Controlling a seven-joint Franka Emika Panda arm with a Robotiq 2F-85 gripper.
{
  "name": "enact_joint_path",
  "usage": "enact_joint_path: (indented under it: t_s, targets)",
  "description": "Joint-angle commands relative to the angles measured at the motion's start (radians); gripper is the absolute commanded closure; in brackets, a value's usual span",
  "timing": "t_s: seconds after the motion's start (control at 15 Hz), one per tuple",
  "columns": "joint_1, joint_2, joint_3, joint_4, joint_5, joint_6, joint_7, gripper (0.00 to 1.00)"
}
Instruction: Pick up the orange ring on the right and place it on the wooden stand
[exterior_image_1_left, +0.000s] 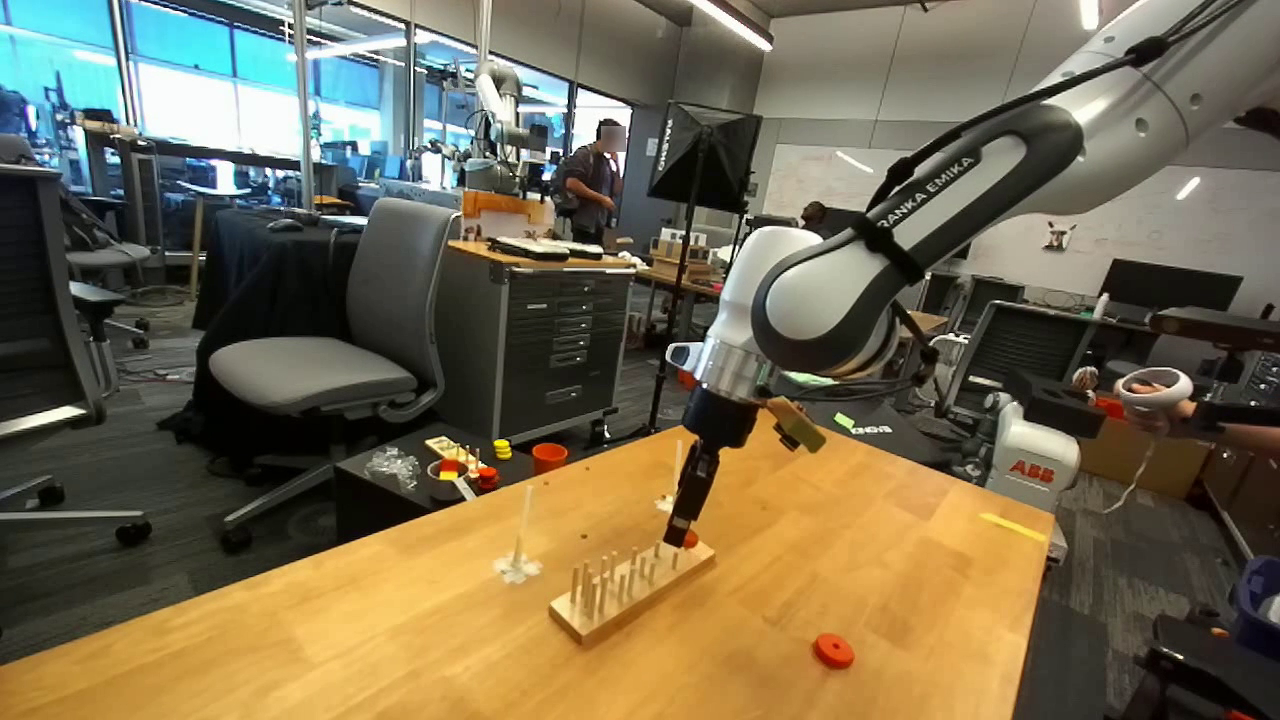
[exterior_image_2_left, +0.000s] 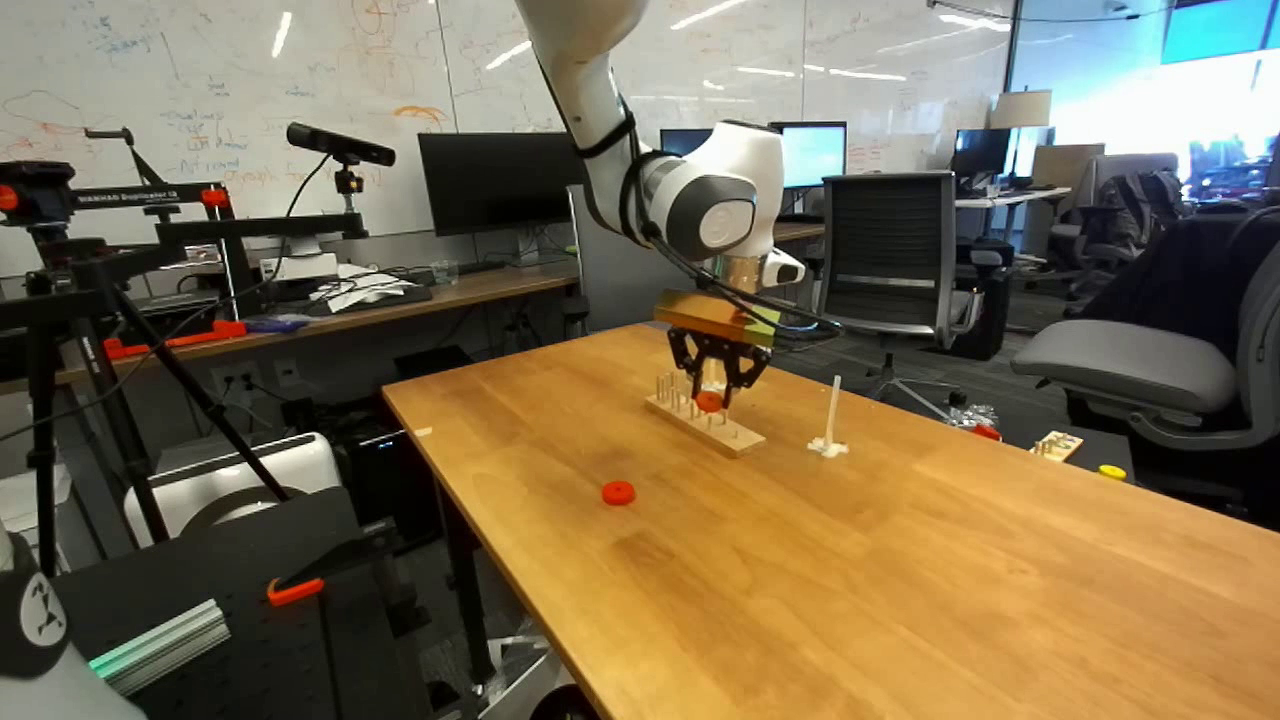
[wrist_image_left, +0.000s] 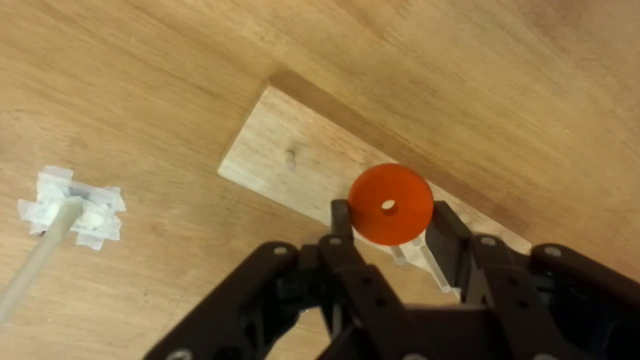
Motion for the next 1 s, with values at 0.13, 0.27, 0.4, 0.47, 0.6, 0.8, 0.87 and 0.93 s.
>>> enact_joint_path:
  t_s: [0.13,0.27,0.4,0.47,0.6,0.8,0.87,0.93]
  targets:
    - [0.000,-0.010,0.008,0.025,0.005,-0.048,-0.010,0.82]
    - [0.002,-0.010,0.007,0.029,0.005,-0.061,-0.010,0.82]
    - [0.002,-0.010,0.006,0.031,0.006,-0.070,-0.010,0.82]
    - [0.003,-0.011,0.005,0.032,0.007,-0.075,-0.008,0.82]
    - [0.003,-0.010,0.006,0.035,0.009,-0.084,-0.009,0.82]
    - [0.007,0.001,-0.004,0.024,0.006,-0.056,-0.003,0.57]
    - [0.007,0.003,-0.005,0.024,0.006,-0.056,-0.003,0.57]
    - [0.007,0.005,-0.005,0.024,0.005,-0.056,-0.003,0.57]
